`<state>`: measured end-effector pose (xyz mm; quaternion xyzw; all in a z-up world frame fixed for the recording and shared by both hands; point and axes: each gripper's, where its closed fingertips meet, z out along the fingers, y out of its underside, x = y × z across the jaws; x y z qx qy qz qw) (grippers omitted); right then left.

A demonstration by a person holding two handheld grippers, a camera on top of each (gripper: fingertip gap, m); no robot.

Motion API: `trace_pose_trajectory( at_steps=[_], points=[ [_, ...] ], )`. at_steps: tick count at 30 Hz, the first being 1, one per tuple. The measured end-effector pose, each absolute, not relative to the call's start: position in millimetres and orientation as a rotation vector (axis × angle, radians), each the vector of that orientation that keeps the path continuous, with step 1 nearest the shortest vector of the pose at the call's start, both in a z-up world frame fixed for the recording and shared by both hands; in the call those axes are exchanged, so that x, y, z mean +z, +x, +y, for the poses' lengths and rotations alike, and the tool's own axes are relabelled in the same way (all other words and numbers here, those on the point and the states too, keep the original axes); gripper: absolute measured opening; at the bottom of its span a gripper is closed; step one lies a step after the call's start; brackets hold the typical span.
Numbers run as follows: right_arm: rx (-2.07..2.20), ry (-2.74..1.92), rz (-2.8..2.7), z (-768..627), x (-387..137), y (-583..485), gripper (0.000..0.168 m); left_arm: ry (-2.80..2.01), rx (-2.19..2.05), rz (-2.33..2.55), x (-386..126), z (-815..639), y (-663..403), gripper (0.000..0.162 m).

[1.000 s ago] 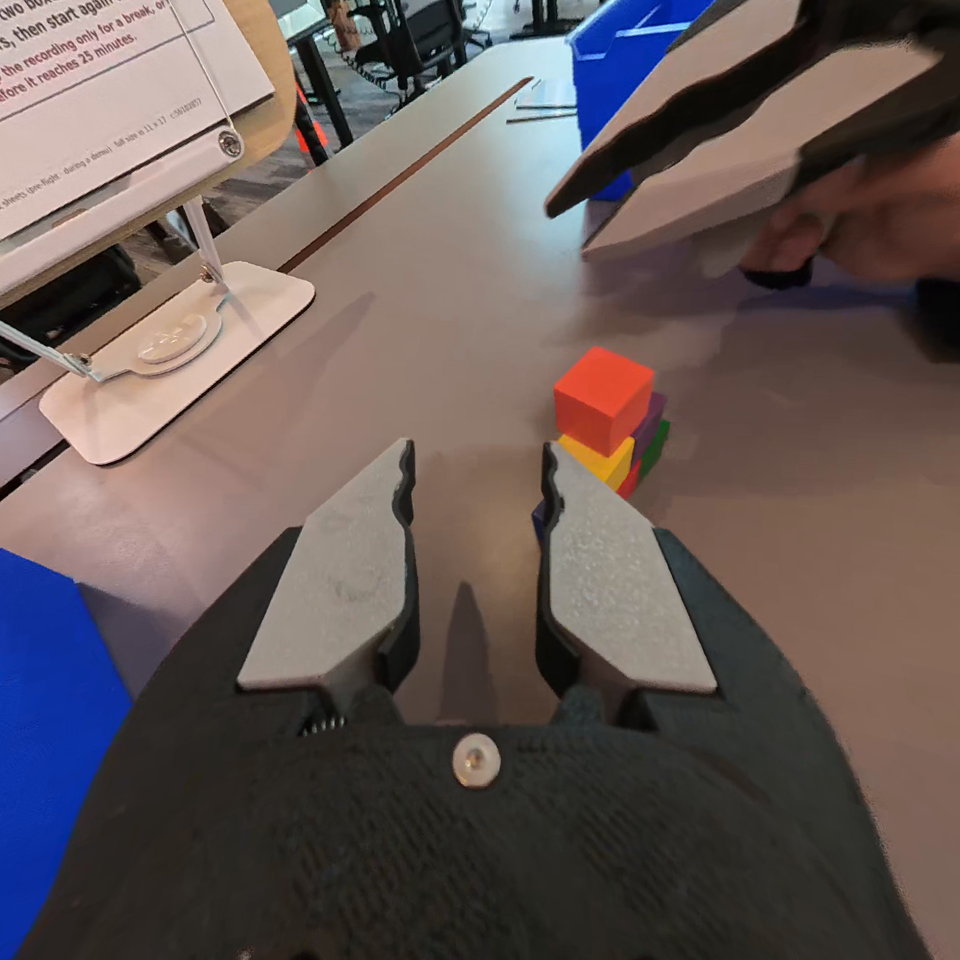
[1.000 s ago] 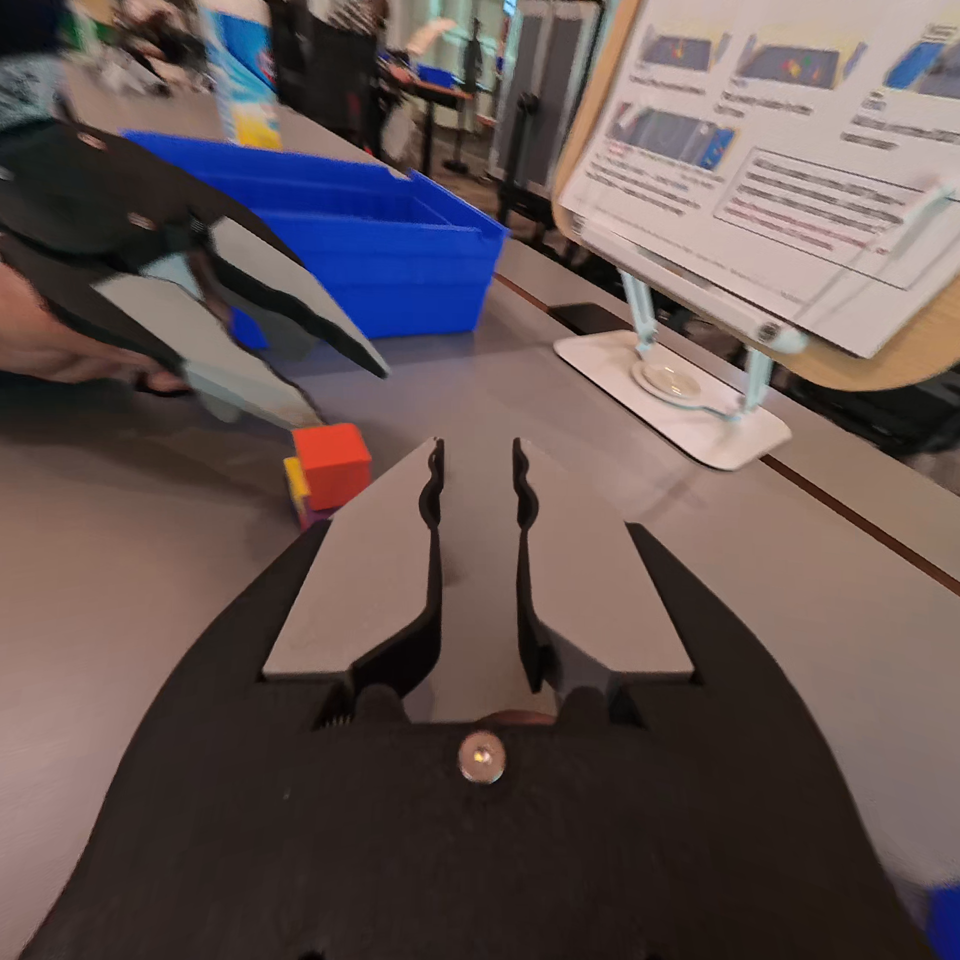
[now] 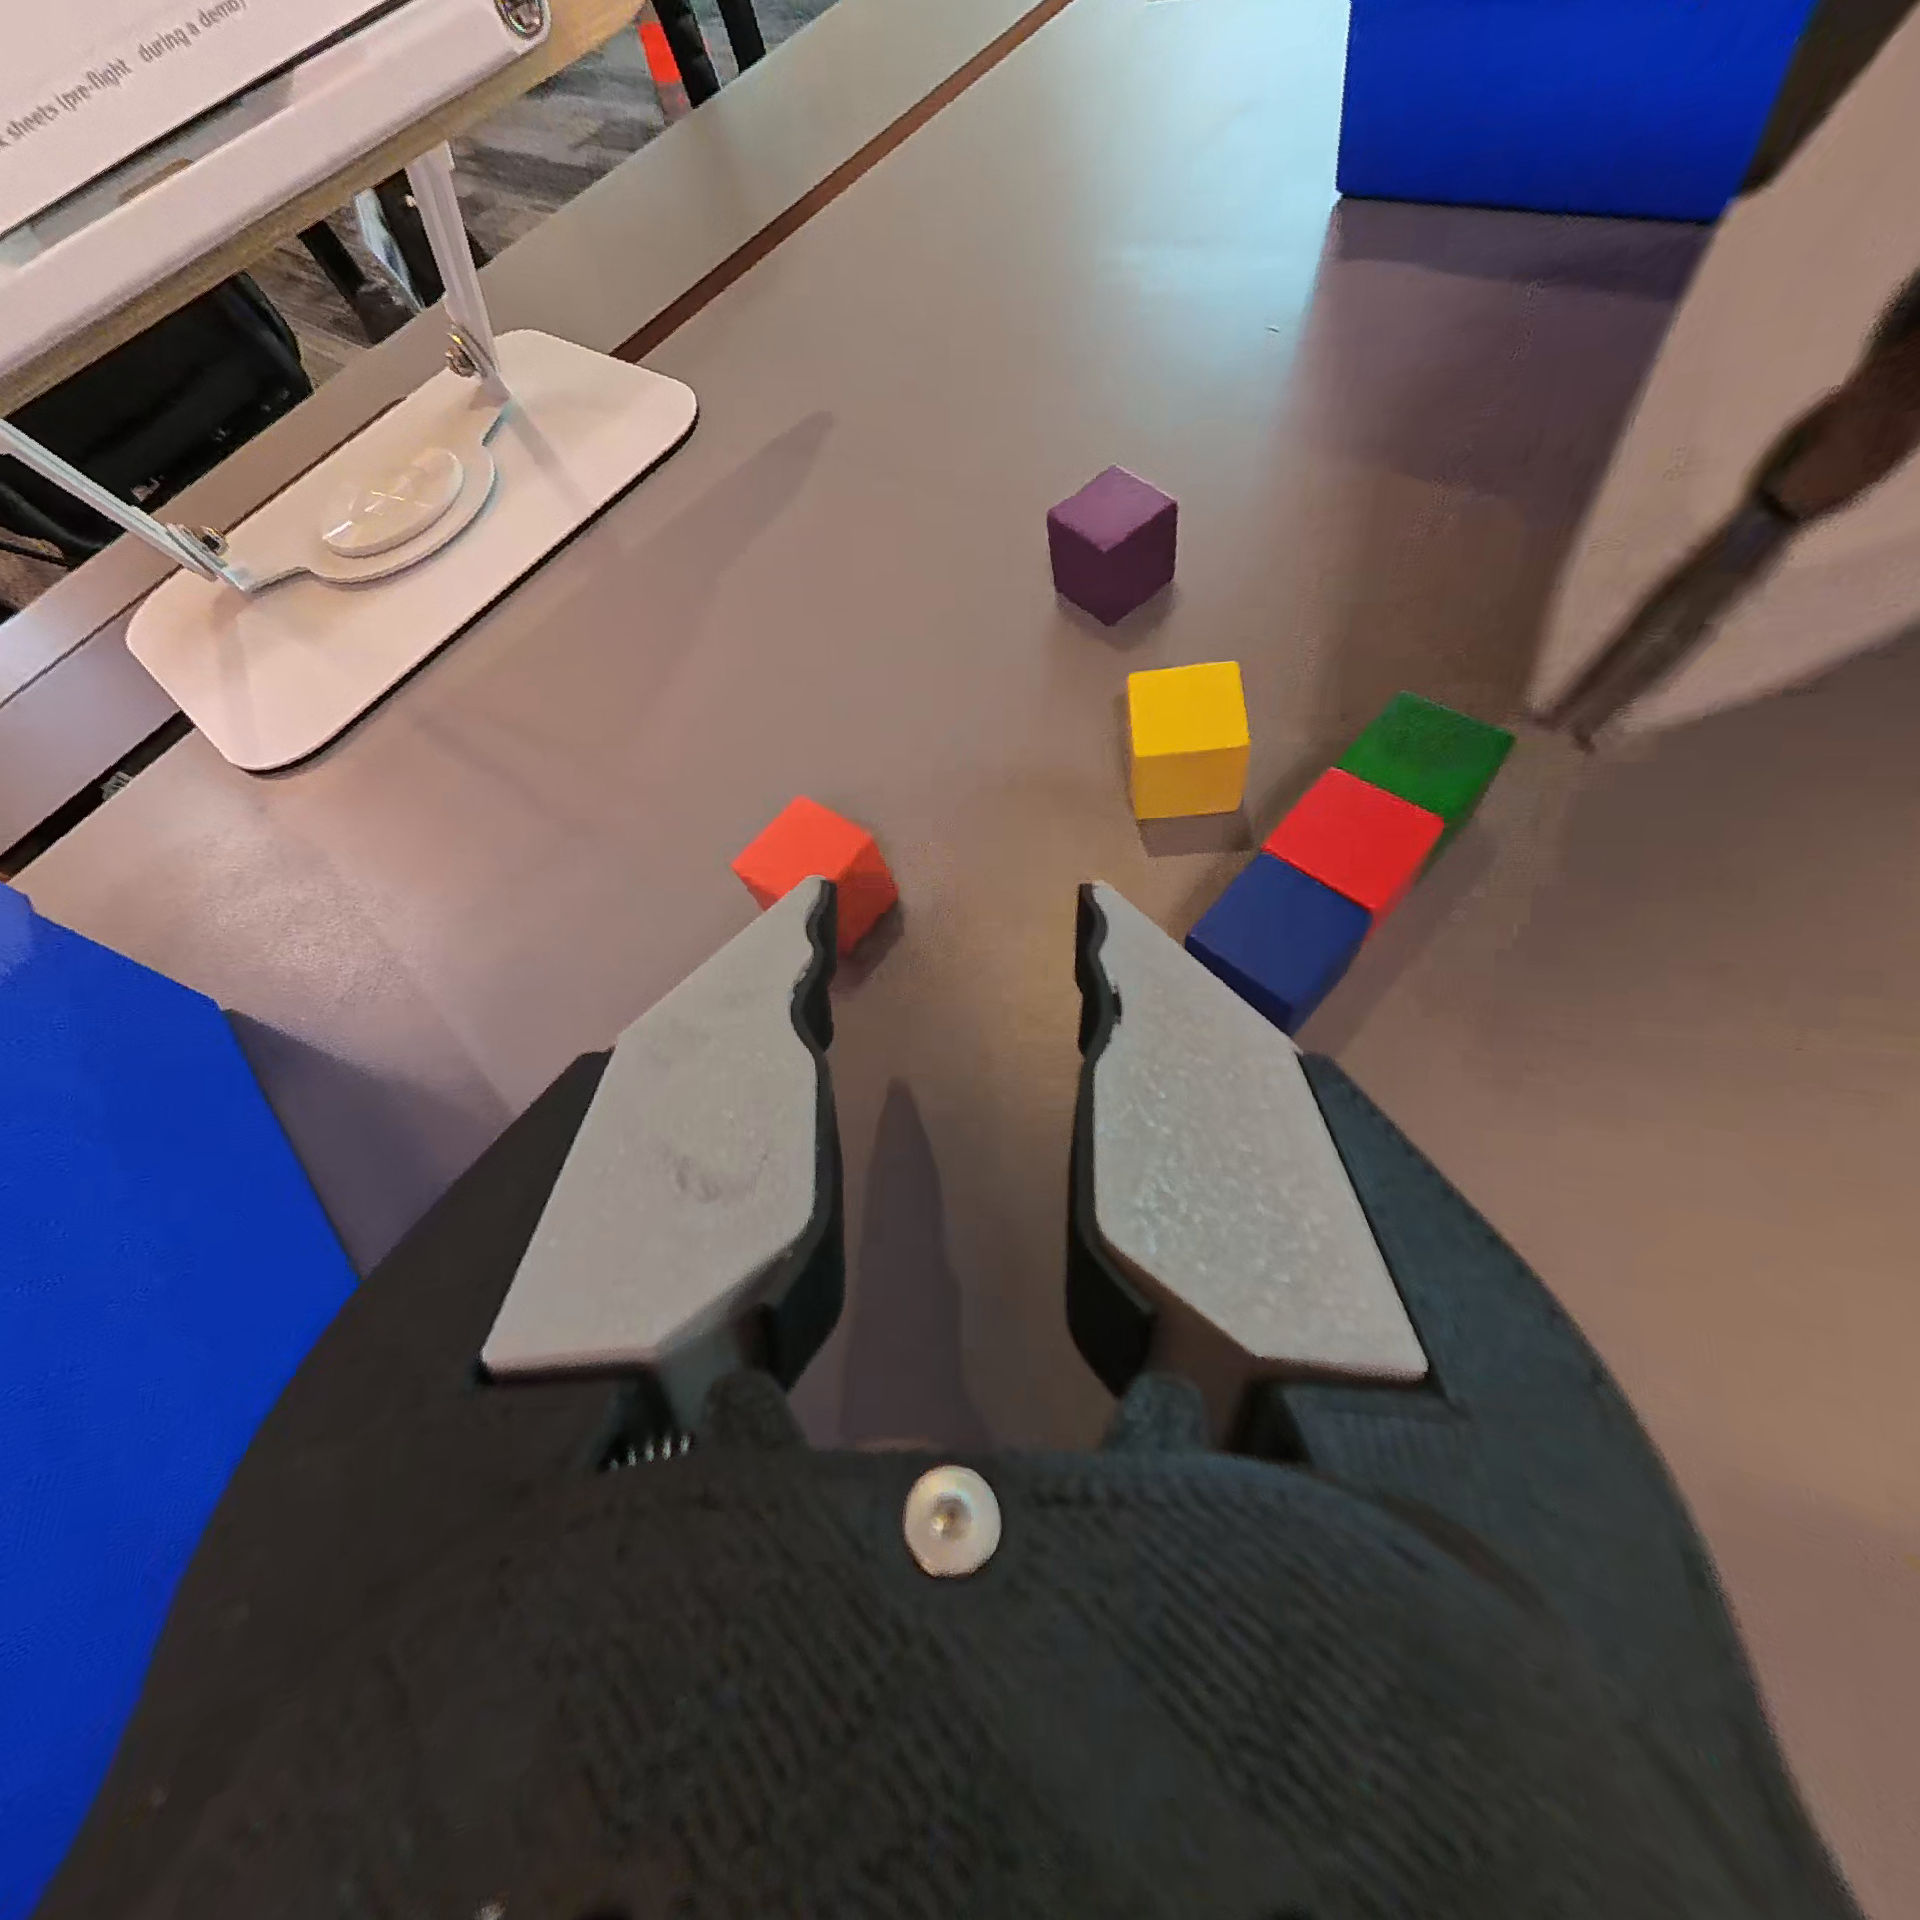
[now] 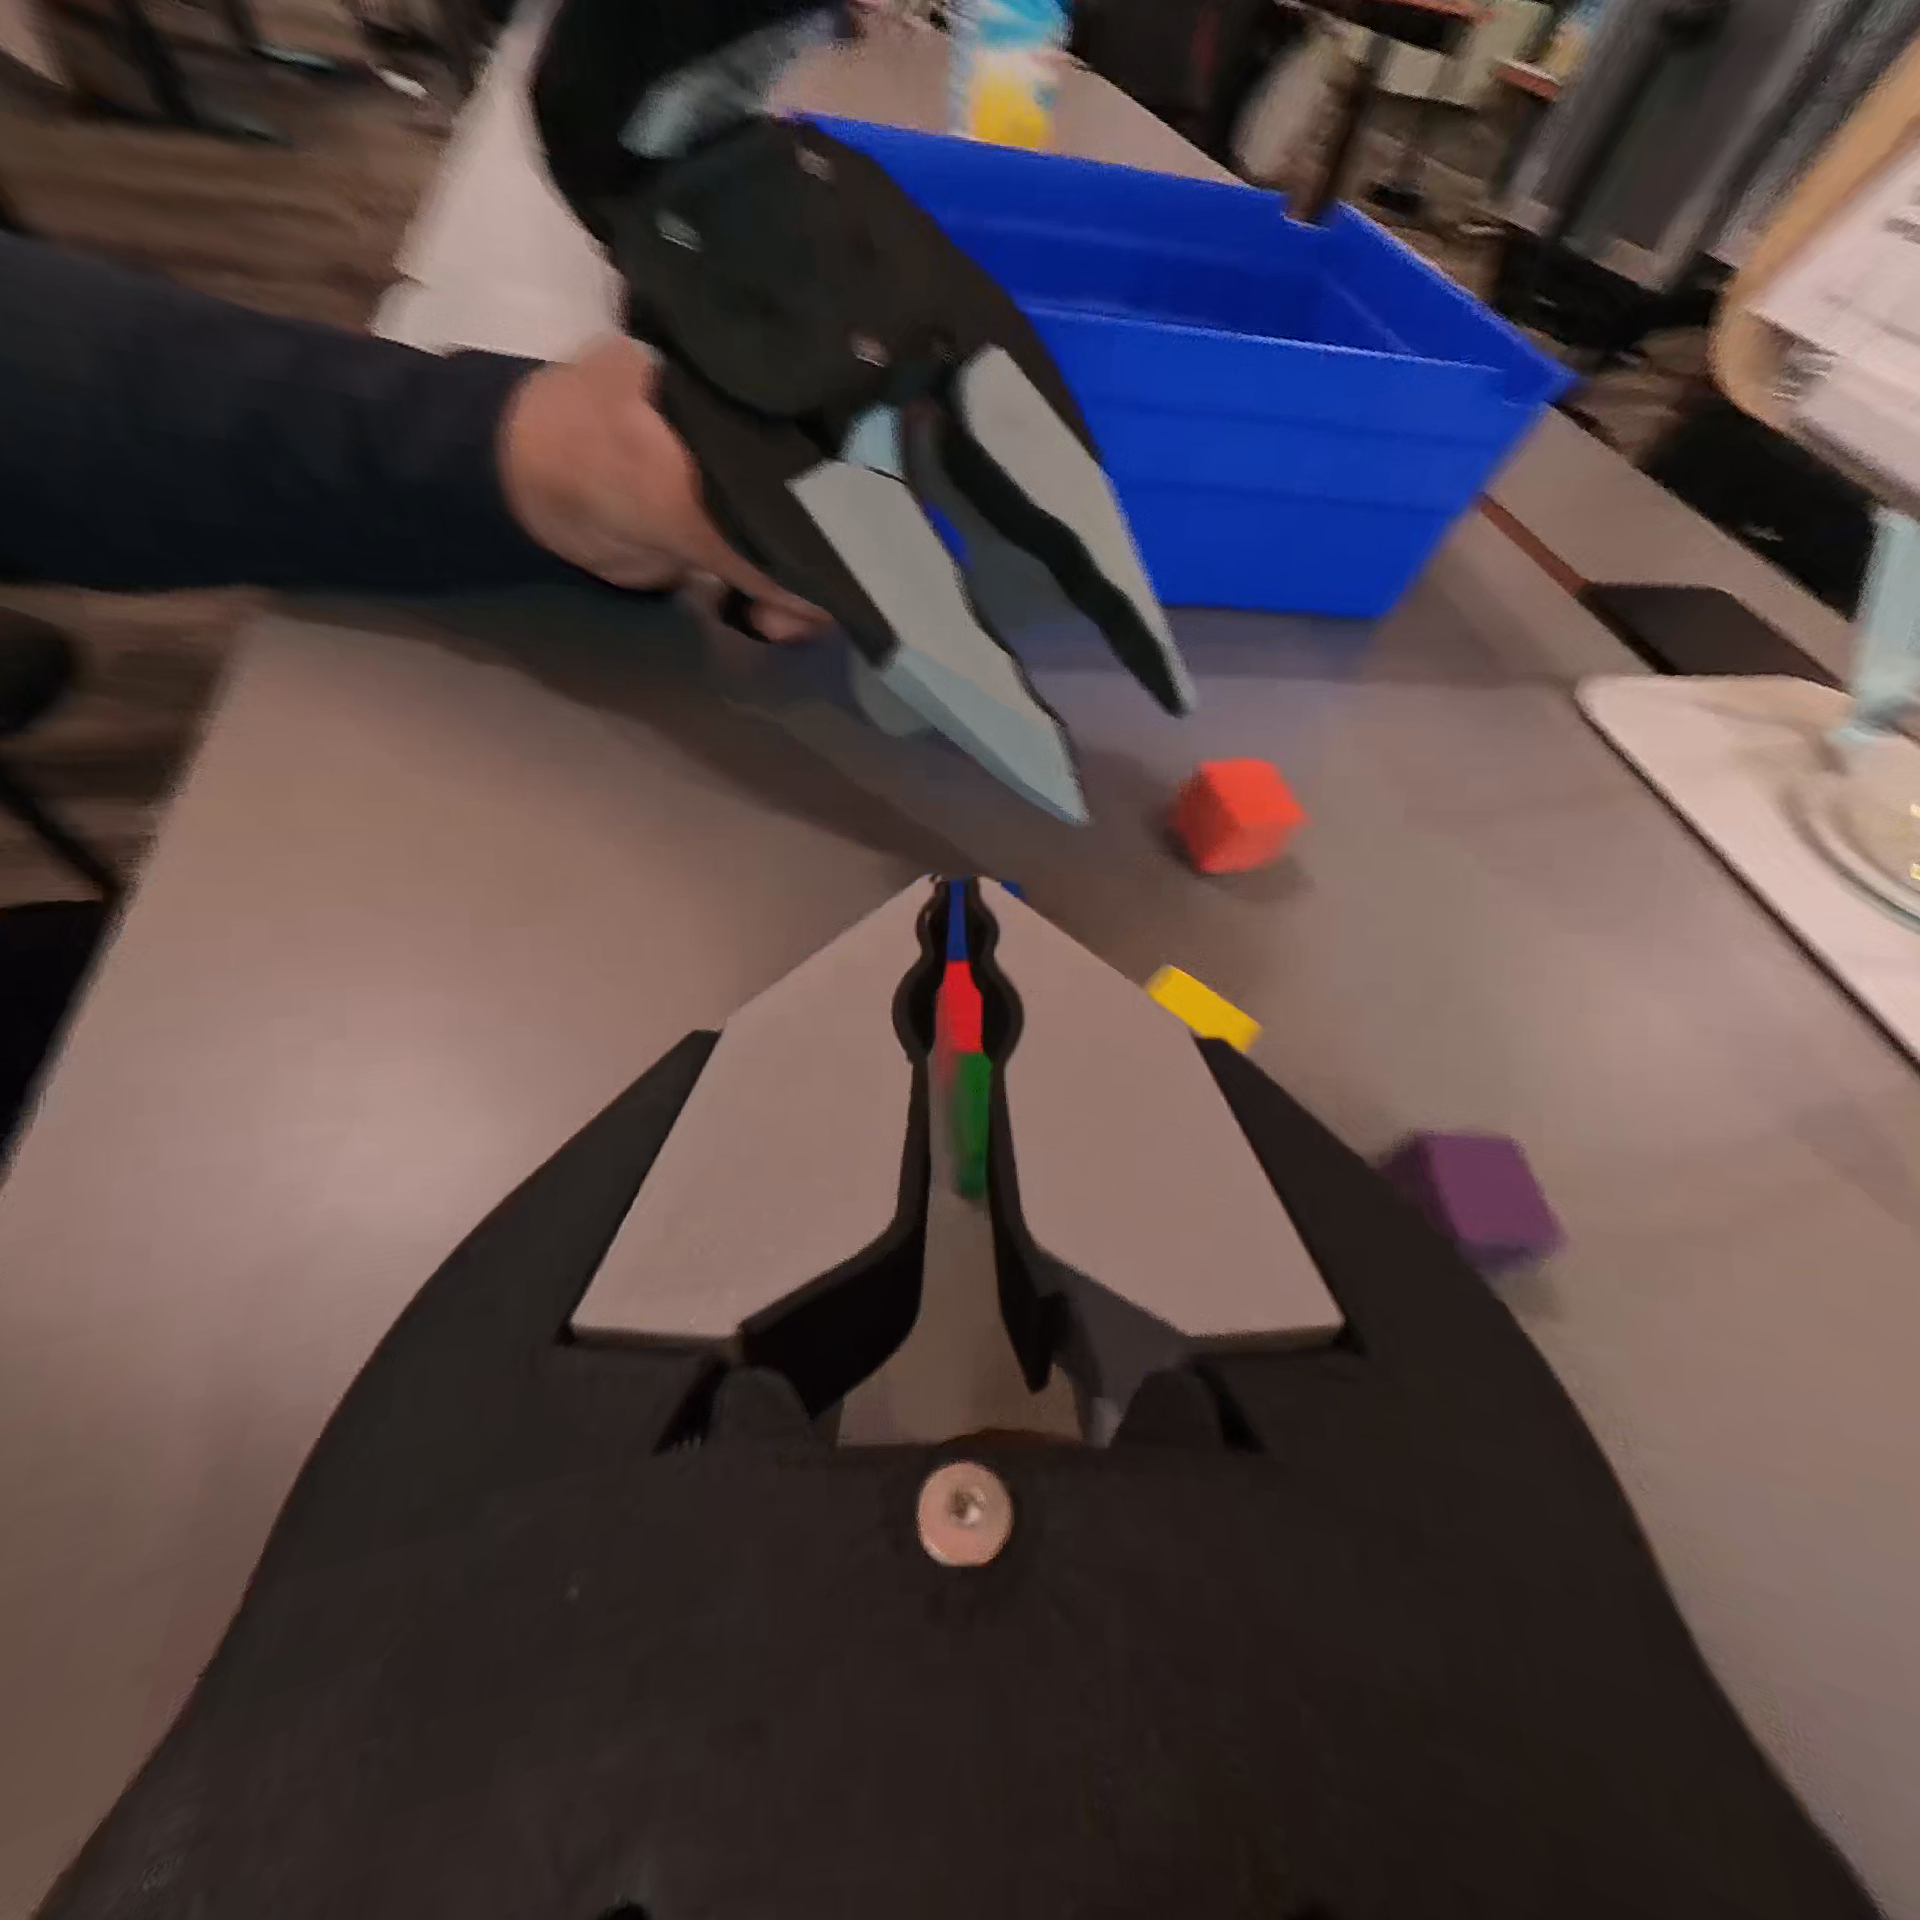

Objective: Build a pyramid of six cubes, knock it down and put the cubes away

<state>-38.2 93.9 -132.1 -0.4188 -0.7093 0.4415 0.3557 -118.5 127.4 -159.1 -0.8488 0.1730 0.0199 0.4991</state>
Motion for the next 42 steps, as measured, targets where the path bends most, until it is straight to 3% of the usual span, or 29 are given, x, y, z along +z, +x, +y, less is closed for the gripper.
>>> trace_pose_trajectory(
  at_steps=[4,8,15,27,36,42],
  points=[
    [1.110,-1.024,-2.043,66,-158,-34,0.001,-2.057,0.046,0.436,-160,127,-116,0.044],
    [0.744,-1.168,-1.914,116,-173,-49,0.000,-2.065,0.055,0.447,-162,127,-116,0.044],
    [0.944,-1.173,-1.740,124,-135,-45,0.000,-2.079,0.066,0.464,-167,127,-116,0.043],
    [1.026,-1.412,-1.491,171,-130,-41,0.000,-2.066,0.073,0.426,-163,128,-124,0.040],
    [1.413,-1.466,-1.320,176,-107,-32,0.000,-2.040,0.145,0.395,-154,127,-139,0.027],
    [1.325,-1.485,-1.284,191,-112,-32,0.023,-2.004,0.077,0.331,-144,126,-140,0.029]
  ],
)
